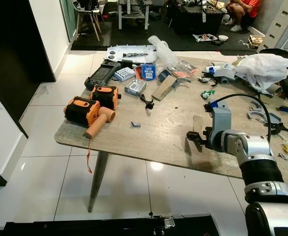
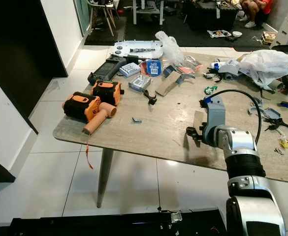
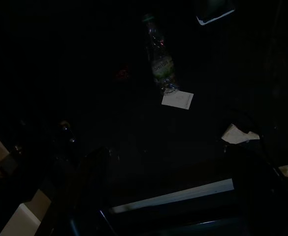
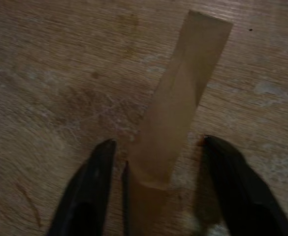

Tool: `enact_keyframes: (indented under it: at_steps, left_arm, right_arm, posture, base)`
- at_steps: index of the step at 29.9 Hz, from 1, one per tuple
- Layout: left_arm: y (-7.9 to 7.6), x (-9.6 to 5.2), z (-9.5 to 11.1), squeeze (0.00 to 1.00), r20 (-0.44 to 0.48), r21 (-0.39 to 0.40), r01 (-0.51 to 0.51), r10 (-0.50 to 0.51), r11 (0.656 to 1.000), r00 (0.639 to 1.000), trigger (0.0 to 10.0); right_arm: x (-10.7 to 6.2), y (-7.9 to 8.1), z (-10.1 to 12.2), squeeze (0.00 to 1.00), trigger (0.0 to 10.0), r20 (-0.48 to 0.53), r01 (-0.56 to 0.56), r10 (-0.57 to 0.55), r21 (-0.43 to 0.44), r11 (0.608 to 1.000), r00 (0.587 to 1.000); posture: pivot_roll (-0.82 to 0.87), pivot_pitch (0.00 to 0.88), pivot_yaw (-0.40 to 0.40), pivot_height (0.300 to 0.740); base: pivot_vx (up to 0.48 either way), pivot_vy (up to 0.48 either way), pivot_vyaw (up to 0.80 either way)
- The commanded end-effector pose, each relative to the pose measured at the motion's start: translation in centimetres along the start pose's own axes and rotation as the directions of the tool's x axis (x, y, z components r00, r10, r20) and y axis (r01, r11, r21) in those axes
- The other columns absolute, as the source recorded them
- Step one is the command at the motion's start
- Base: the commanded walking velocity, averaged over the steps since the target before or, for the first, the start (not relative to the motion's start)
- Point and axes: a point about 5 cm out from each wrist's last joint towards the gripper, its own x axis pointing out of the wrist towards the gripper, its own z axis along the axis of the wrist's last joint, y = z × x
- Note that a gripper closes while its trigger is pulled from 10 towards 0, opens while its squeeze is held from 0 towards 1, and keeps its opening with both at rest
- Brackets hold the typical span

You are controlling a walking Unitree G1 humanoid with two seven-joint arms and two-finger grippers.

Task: Picking trash to rubbish bin

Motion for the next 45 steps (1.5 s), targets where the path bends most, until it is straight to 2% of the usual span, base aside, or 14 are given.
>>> enact_keyframes:
  at_steps: [1,17,24,25,26,28,30,32,33,34,36,37,41,45]
  left_arm:
    - [-2.6,0.5,0.7,0.0,0.02,0.037,0.084,-0.085,0.996,0.996,10.0]
    - [-2.8,0.5,0.6,0.0,0.017,0.03,0.084,-0.085,0.996,0.996,10.0]
    - [-2.6,0.5,1.1,0.0,0.024,0.038,0.083,-0.084,0.996,0.996,10.0]
    - [-2.5,0.5,1.3,0.0,0.027,0.04,0.081,-0.082,0.996,0.996,10.0]
    - [-2.5,0.5,1.3,0.0,0.027,0.04,0.081,-0.082,0.996,0.996,10.0]
    - [-2.4,0.6,1.5,0.0,0.029,0.041,0.08,-0.081,0.996,0.996,10.0]
    - [-2.2,0.6,1.8,0.0,0.034,0.045,0.075,-0.076,0.996,0.996,10.0]
    - [-2.1,0.6,2.0,0.0,0.036,0.047,0.072,-0.074,0.996,0.997,10.0]
    - [-1.8,0.6,2.3,0.0,0.042,0.05,0.065,-0.068,0.997,0.997,10.0]
    - [-1.8,0.6,2.3,0.0,0.042,0.05,0.065,-0.068,0.997,0.997,10.0]
    - [-1.4,0.6,2.7,0.0,0.048,0.051,0.058,-0.06,0.997,0.997,10.0]
    - [-1.4,0.6,2.7,0.0,0.048,0.051,0.058,-0.06,0.997,0.997,10.0]
    - [-0.8,0.5,3.2,0.0,0.056,0.053,0.045,-0.048,0.998,0.997,10.0]
    - [-0.5,0.5,3.2,0.0,0.056,0.06,0.04,-0.044,0.997,0.998,10.0]
  right_arm:
    - [0.6,-0.4,-2.6,0.0,0.0,-0.113,0.021,-0.02,0.011,1.0,0.993]
    - [0.5,-0.6,-2.9,0.0,0.0,-0.106,0.04,-0.036,0.037,0.999,0.994]
    - [0.0,-0.7,0.4,0.0,0.5,0.174,0.01,-0.028,0.102,0.995,0.984]
    - [-0.5,-0.3,2.3,0.0,10.0,0.337,-0.054,0.001,0.148,0.988,0.941]
    - [-0.5,-0.3,2.3,0.0,10.0,0.337,-0.054,0.001,0.148,0.988,0.941]
    - [-1.1,0.1,3.6,0.0,10.0,0.446,-0.115,0.03,0.163,0.98,0.894]
    - [-2.6,0.9,5.2,0.0,10.0,0.64,-0.314,0.109,0.215,0.925,0.76]
    - [-3.1,1.1,5.6,0.0,10.0,0.694,-0.38,0.125,0.226,0.897,0.709]
    - [-3.9,2.3,5.6,0.0,10.0,0.769,-0.574,0.241,0.193,0.796,0.592]
    - [-3.9,2.3,5.6,0.0,10.0,0.769,-0.574,0.241,0.193,0.796,0.592]
    - [-4.9,3.7,5.1,0.0,10.0,0.824,-0.735,0.346,0.12,0.667,0.448]
    - [-4.9,3.7,5.1,0.0,10.0,0.824,-0.735,0.346,0.12,0.667,0.448]
    - [-7.4,7.7,2.9,0.0,10.0,0.811,-0.885,0.566,-0.145,0.442,0.15]
    - [-8.7,10.0,0.3,0.0,10.0,0.737,-0.93,0.676,-0.246,0.273,0.004]
  posture:
    - [-0.09,0.22,-0.022,0.74]
    - [-0.1,0.218,-0.031,0.74]
    - [-0.11,0.202,-0.02,0.74]
    - [-0.11,0.195,-0.017,0.74]
    - [-0.11,0.195,-0.017,0.74]
    - [-0.11,0.195,-0.017,0.74]
    - [-0.11,0.174,-0.006,0.74]
    - [-0.11,0.171,-0.004,0.74]
    - [-0.11,0.152,0.007,0.74]
    - [-0.11,0.152,0.007,0.74]
    - [-0.1,0.136,0.018,0.74]
    - [-0.1,0.136,0.018,0.74]
    - [-0.1,0.12,0.041,0.74]
    - [-0.1,0.114,0.045,0.74]
  base:
    - [0.0,0.0,0.0]
    - [0.0,0.0,0.0]
    - [0.0,0.0,0.0]
    - [0.0,0.0,0.0]
    - [0.0,0.0,0.0]
    - [0.0,0.0,0.0]
    - [0.0,0.0,0.0]
    - [0.0,0.0,0.0]
    - [0.0,0.0,0.0]
    - [0.0,0.0,0.0]
    - [0.0,0.0,0.0]
    - [0.0,0.0,0.0]
    - [0.0,0.0,0.0]
    - [0.0,0.0,0.0]
